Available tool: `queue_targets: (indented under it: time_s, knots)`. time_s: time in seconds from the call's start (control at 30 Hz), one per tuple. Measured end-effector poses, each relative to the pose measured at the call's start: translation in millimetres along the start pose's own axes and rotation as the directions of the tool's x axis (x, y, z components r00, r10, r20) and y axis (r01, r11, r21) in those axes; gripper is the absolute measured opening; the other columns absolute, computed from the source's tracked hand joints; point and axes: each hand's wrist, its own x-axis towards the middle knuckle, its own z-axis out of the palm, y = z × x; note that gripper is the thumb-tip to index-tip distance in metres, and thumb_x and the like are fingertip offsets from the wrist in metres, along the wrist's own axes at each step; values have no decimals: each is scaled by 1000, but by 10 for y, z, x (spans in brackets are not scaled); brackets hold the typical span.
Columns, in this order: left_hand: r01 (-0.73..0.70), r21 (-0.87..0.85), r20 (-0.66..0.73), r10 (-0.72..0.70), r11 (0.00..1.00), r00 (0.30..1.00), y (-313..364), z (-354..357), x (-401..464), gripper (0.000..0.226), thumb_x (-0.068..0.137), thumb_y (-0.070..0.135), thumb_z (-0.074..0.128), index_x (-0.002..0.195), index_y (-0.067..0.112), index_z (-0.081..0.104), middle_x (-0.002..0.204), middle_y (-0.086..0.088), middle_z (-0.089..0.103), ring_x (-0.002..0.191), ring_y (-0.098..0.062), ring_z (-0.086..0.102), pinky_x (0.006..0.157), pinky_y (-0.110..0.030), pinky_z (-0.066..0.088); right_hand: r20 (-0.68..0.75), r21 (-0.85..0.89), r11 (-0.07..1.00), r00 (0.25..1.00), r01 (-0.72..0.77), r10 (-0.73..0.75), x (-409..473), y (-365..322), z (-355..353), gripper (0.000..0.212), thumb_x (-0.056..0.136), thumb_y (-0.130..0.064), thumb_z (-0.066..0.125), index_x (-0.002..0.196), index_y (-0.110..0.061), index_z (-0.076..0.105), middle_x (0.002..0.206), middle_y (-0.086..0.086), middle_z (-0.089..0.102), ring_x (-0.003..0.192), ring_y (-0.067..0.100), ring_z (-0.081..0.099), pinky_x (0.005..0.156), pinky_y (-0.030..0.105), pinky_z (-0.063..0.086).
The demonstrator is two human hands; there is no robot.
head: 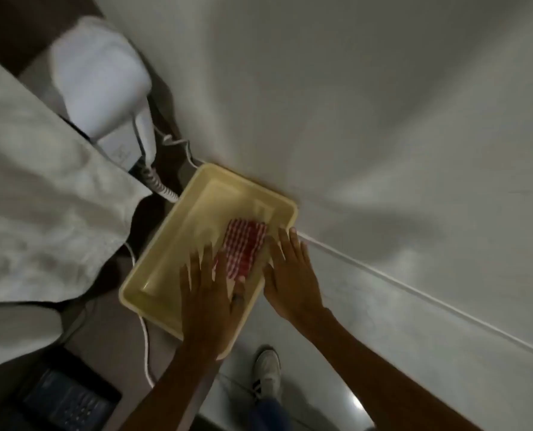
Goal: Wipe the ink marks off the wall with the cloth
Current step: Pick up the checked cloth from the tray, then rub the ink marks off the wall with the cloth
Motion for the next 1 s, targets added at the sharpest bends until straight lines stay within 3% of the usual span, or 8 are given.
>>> queue_targets:
  time_s: [0.13, 0.3, 0.4, 0.57, 0.67, 0.77, 0.87, 1.0]
  knots:
    - [41, 46, 68, -44, 998, 997, -610, 667, 320, 76, 102, 51, 34, 168, 13, 36, 176, -20, 31, 163, -45, 20, 130, -67, 24, 105, 174, 980, 992, -91, 74, 717, -50, 803, 65, 112, -25, 43, 169, -7, 17, 180, 13, 7, 168, 30, 5, 137, 48, 17]
    - [36, 86, 38, -39, 996, 999, -1068, 1119, 466, 69, 107, 41, 36, 171, 14, 27, 179, -17, 20, 166, -44, 12, 134, -64, 16, 90, -14, 983, 979, -181, 181, 1200, -206, 1563, 85, 106, -44, 44, 170, -13, -2, 178, 19, -14, 163, 43, -22, 131, 68, -9]
    - [99, 77, 34, -102, 992, 994, -1101, 1096, 434, 65, 110, 39, 32, 170, 13, 30, 180, -16, 19, 167, -43, 10, 134, -63, 13, 59, 11, 982, 981, -187, 186, 1296, -215, 1647, 95, 93, -23, 61, 170, -18, 7, 179, 13, -14, 162, 43, -25, 128, 71, -15]
    - [75, -4, -25, -75, 997, 997, -799, 842, 204, 65, 110, 39, 36, 169, 11, 33, 179, -17, 21, 167, -43, 10, 135, -63, 13, 55, 85, 996, 998, 32, -37, 1216, -129, 1220, 83, 89, 4, 63, 164, -10, 32, 179, 17, 10, 167, 40, -3, 134, 59, 14]
    - [32, -65, -114, -39, 997, 993, -431, 757, -65, 67, 110, 41, 39, 170, 12, 29, 180, -17, 20, 167, -41, 10, 134, -56, 9, -175, 157, 945, 949, 289, -261, 761, 49, 873, 85, 76, 20, 60, 158, 5, 41, 170, 28, 30, 163, 46, 16, 132, 64, 21]
    - [-36, -60, -100, 30, 998, 995, -23, 855, -432, 71, 110, 47, 39, 171, 14, 26, 180, -19, 15, 169, -35, -1, 136, -49, 1, -308, 107, 920, 893, 376, -329, -35, 556, 777, 71, 84, 17, 50, 154, 10, 41, 164, 34, 37, 160, 50, 20, 132, 67, 20]
    - [-162, -23, -15, 162, 987, 987, 378, 1142, -811, 75, 107, 52, 41, 171, 16, 26, 180, -18, 9, 168, -30, -12, 137, -49, -3, -195, 62, 967, 953, 246, -230, -986, 1332, 911, 76, 84, 16, 44, 159, 7, 33, 170, 31, 25, 160, 52, 13, 132, 66, 18]
    - [-298, 45, 156, 288, 953, 945, 803, 1730, -1271, 79, 104, 58, 37, 170, 16, 28, 179, -17, 9, 165, -36, -1, 133, -61, 12, 1, 37, 999, 1000, 17, -17, -2126, 2315, 1333, 88, 83, 25, 54, 159, -4, 21, 169, 20, 12, 159, 50, 10, 126, 74, 26]
